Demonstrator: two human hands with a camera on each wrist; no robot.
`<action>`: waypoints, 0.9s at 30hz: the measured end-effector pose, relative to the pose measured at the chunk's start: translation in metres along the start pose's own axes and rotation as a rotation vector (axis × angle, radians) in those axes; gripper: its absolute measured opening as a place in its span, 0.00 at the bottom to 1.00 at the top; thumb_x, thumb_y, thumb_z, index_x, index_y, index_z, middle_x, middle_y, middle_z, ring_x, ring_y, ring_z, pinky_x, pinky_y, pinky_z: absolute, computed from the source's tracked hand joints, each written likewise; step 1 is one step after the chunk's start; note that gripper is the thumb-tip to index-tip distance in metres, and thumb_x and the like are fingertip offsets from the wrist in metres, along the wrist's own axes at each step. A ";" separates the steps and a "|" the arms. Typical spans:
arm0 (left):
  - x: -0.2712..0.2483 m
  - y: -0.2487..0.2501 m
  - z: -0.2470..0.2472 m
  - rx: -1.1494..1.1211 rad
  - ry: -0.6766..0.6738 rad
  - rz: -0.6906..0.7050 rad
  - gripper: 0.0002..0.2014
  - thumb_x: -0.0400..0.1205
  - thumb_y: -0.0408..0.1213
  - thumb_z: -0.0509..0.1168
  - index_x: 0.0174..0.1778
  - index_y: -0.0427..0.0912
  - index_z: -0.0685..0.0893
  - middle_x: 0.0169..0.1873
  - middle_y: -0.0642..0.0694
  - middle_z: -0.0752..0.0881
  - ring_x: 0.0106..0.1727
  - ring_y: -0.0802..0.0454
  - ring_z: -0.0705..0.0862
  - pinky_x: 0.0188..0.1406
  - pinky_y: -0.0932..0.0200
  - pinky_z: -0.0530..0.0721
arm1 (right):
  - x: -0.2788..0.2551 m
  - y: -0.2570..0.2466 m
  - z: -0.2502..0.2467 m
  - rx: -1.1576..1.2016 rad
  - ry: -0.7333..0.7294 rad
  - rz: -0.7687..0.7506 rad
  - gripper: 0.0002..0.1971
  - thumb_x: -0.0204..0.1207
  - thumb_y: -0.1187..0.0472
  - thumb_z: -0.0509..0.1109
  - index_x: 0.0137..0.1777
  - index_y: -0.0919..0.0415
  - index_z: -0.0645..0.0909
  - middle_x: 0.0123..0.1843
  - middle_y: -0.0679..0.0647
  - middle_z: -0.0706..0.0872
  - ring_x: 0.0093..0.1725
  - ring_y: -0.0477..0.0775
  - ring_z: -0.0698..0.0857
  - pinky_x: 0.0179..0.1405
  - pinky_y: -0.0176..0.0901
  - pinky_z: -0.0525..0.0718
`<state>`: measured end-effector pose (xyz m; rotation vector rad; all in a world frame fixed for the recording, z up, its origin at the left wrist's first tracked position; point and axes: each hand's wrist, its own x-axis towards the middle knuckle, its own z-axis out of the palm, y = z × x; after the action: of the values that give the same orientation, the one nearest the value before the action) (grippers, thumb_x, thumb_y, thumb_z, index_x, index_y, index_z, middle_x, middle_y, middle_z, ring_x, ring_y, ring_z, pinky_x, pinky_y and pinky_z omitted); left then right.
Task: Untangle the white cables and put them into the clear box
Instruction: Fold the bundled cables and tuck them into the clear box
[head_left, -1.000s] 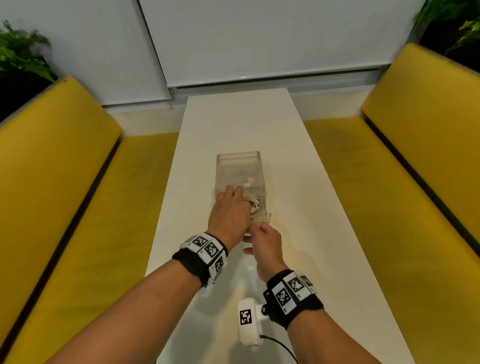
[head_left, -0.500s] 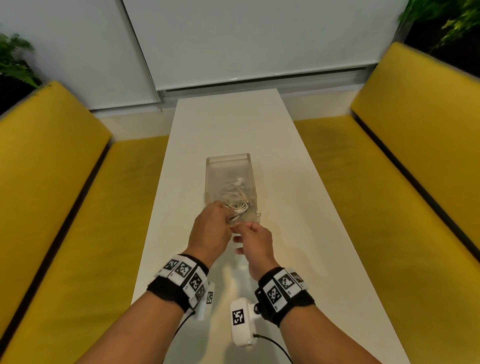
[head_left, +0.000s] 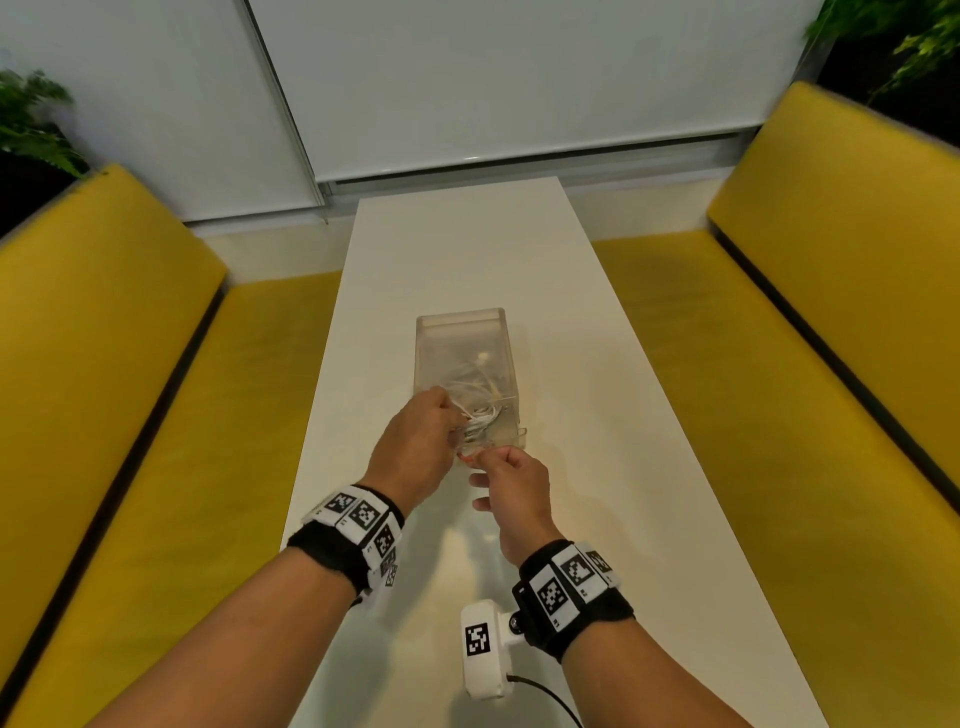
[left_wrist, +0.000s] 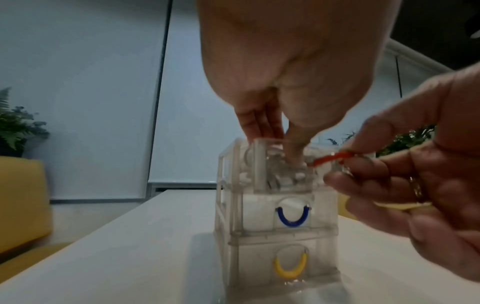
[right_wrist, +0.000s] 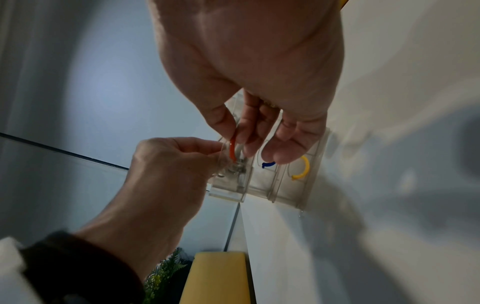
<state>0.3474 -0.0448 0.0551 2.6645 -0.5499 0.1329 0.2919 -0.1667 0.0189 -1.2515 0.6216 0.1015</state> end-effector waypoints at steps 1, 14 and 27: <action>-0.003 0.000 0.004 -0.009 0.067 0.002 0.05 0.78 0.24 0.71 0.44 0.38 0.90 0.45 0.47 0.82 0.45 0.47 0.82 0.39 0.50 0.84 | 0.000 0.001 0.000 0.002 -0.002 -0.004 0.13 0.75 0.64 0.74 0.52 0.76 0.85 0.52 0.60 0.93 0.41 0.51 0.85 0.32 0.42 0.81; -0.013 -0.001 0.007 -0.008 0.236 -0.029 0.18 0.71 0.29 0.81 0.57 0.39 0.88 0.51 0.43 0.83 0.52 0.43 0.83 0.42 0.50 0.87 | -0.001 0.003 0.003 0.003 0.015 -0.024 0.05 0.75 0.64 0.73 0.44 0.66 0.87 0.52 0.61 0.93 0.41 0.51 0.86 0.32 0.42 0.81; -0.025 0.020 -0.002 0.160 -0.205 0.046 0.30 0.85 0.51 0.41 0.67 0.40 0.82 0.64 0.44 0.84 0.68 0.44 0.80 0.75 0.50 0.70 | 0.000 0.005 0.005 0.032 -0.006 -0.025 0.07 0.78 0.64 0.70 0.43 0.67 0.86 0.39 0.62 0.90 0.40 0.54 0.86 0.40 0.50 0.86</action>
<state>0.3166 -0.0514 0.0598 2.8411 -0.6917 -0.0887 0.2914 -0.1601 0.0156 -1.2277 0.6006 0.0743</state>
